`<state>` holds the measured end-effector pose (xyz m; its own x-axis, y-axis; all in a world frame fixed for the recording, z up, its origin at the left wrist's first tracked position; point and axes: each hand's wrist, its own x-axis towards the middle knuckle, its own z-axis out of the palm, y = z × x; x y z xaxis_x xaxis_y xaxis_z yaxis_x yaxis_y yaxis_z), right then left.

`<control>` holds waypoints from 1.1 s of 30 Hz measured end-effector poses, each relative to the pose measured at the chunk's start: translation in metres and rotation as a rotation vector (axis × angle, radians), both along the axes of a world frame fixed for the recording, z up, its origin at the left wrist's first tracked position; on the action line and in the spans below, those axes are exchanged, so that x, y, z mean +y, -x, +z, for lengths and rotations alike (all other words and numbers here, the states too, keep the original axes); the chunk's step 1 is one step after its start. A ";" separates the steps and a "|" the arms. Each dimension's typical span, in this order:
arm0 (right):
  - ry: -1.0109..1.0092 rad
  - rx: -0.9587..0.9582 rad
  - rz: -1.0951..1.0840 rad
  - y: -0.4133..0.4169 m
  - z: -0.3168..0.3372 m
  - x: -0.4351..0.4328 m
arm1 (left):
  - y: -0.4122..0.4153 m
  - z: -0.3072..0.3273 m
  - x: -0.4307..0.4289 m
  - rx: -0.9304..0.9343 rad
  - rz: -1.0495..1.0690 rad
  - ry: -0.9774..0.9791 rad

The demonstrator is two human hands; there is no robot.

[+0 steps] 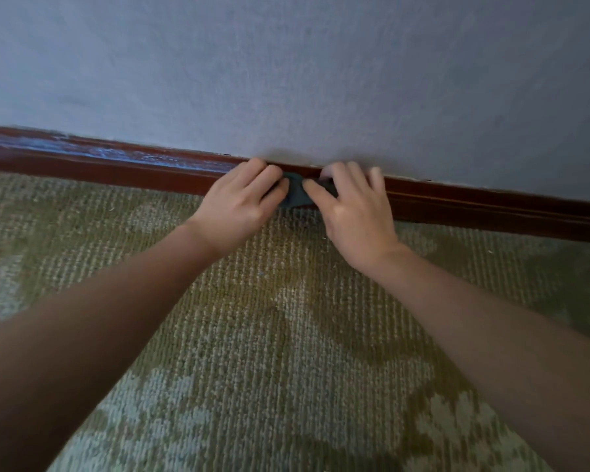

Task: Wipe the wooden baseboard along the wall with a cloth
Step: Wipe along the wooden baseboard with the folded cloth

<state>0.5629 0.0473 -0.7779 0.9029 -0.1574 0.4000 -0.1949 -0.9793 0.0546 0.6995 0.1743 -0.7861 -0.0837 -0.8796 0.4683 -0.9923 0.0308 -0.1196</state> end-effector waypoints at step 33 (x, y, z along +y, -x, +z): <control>-0.009 0.110 -0.068 0.010 0.020 0.001 | 0.005 0.024 -0.004 -0.025 0.019 -0.154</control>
